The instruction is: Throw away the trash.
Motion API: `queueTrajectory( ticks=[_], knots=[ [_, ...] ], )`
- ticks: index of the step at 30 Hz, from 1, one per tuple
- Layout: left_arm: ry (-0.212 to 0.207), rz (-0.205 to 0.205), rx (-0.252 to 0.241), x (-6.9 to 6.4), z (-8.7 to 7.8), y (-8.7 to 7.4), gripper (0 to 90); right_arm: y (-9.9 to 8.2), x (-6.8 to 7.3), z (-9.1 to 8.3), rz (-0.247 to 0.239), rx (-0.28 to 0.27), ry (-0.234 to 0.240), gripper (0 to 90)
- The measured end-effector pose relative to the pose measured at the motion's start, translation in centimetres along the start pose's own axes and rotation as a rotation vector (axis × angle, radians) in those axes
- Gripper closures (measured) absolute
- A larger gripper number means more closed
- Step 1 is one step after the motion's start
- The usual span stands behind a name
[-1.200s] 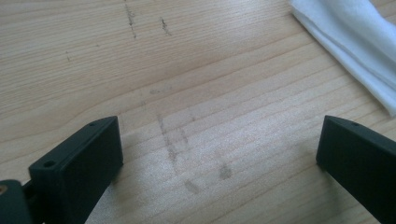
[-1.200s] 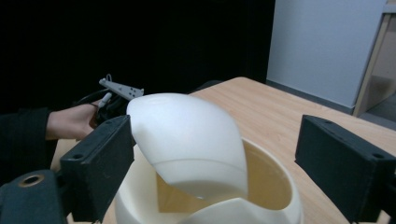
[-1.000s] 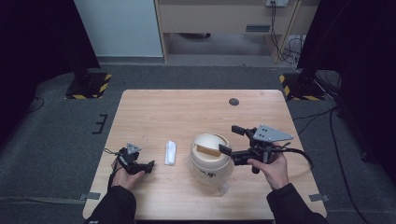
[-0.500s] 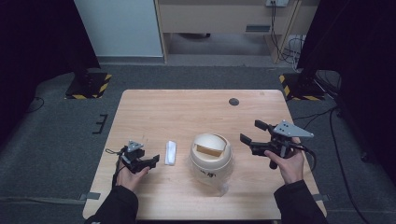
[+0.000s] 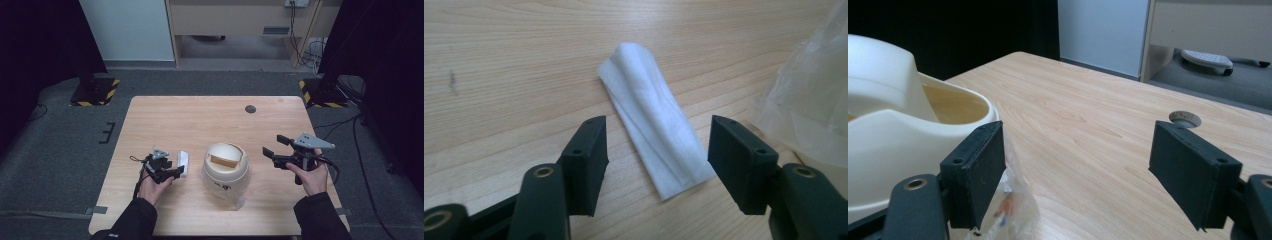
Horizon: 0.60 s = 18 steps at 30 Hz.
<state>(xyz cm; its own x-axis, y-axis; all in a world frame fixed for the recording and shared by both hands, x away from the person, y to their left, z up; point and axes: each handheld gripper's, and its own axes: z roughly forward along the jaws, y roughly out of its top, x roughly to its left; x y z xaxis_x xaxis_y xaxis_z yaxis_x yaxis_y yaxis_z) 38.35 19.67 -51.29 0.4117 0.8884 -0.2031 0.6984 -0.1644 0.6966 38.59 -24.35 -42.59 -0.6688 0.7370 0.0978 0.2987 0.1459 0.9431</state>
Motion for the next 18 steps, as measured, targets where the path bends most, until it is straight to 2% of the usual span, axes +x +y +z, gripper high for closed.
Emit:
queueTrajectory(
  ticks=[3,6,10,16,18],
  knots=[
    [0.008,0.023,0.045,-0.3,0.79,0.06,46.1,-0.18,-0.15,0.05,0.004,0.013,0.0,23.3],
    [0.012,0.029,0.058,-0.34,1.02,0.1,49.6,-0.23,-0.19,0.03,0.009,0.017,0.0,23.6],
    [0.007,0.013,0.074,-0.14,1.07,0.15,53.0,-0.35,-0.32,0.01,0.008,0.025,0.001,24.0],
    [0.003,0.002,0.088,-0.01,0.97,0.19,62.2,-0.54,-0.42,0.16,0.003,0.052,-0.001,24.2],
    [0.0,-0.013,0.092,0.06,0.99,0.25,65.4,-0.58,-0.44,0.17,0.004,0.056,0.001,24.2]
  ],
)
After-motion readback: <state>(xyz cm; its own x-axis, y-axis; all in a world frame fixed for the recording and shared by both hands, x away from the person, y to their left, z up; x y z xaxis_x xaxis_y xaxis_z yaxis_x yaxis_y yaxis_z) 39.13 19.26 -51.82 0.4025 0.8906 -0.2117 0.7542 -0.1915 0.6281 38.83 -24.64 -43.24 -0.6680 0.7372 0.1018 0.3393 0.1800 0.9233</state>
